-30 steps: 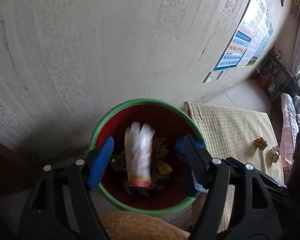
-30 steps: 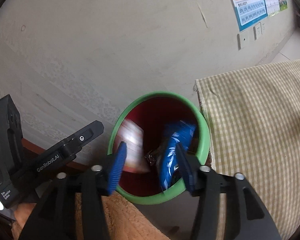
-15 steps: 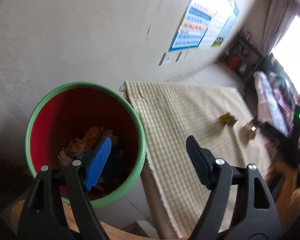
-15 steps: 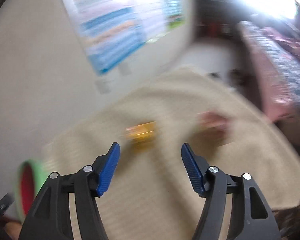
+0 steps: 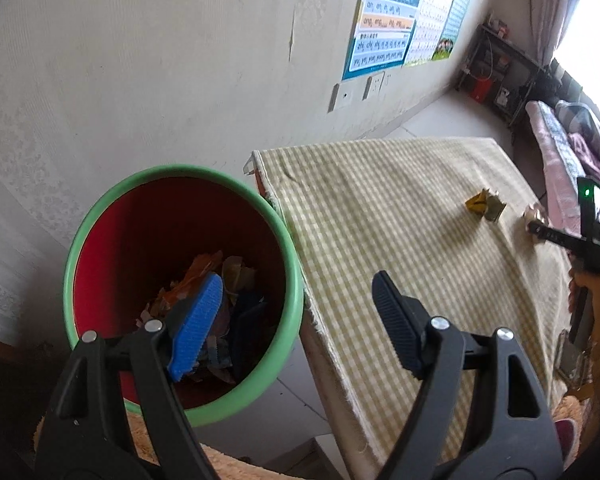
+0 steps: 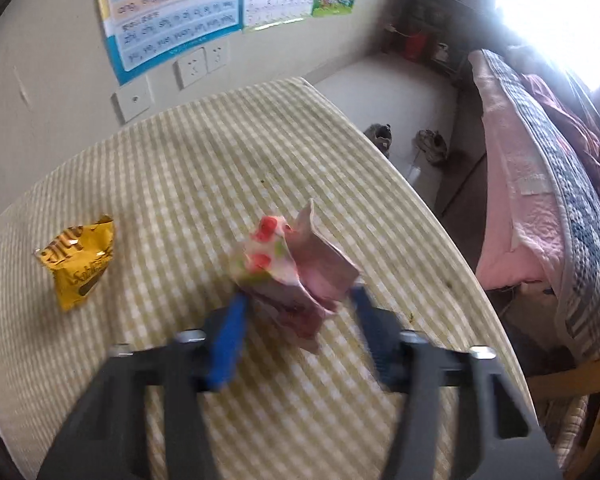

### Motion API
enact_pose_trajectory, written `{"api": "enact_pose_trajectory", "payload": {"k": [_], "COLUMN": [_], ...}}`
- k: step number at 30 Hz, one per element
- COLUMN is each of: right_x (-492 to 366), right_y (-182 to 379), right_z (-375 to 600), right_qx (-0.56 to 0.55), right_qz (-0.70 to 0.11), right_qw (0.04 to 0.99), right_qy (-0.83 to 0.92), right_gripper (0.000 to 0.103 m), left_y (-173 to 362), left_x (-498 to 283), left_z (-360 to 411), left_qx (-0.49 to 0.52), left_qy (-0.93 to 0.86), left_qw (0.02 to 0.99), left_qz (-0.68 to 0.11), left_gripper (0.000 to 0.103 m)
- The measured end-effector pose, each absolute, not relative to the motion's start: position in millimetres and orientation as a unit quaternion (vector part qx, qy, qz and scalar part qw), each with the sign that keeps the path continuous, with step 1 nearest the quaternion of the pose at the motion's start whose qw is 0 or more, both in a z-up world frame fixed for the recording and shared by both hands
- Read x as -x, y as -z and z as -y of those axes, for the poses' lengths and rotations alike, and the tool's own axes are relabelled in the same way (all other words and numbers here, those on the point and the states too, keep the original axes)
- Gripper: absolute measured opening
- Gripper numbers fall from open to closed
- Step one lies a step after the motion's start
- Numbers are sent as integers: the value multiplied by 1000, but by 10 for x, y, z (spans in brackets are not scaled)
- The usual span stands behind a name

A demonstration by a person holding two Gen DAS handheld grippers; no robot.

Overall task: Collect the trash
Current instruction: 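Grasp the gold foil wrapper with the left tool while the right tool grasps the pink wrapper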

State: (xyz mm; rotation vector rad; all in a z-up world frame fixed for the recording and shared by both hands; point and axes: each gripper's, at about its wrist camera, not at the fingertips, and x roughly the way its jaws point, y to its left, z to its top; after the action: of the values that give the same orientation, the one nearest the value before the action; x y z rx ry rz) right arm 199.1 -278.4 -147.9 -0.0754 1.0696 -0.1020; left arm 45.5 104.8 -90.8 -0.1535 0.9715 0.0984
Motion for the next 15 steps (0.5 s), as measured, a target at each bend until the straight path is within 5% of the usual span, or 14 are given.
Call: {"api": "enact_pose_trajectory", "payload": {"k": [15], "right_x": [-413], "right_y": [1030], "right_z": [2678], "right_qx": [-190], "right_qz": [-447], "right_qw": [874], "right_qy": [-30], "right_gripper": [39], "left_y": [1185], "left_x": [-1190], "left_z": [-111], "left_qx": [102], "left_qy": [47], "left_qw": [867], "left_qz": [-485], "left_gripper": [74]}}
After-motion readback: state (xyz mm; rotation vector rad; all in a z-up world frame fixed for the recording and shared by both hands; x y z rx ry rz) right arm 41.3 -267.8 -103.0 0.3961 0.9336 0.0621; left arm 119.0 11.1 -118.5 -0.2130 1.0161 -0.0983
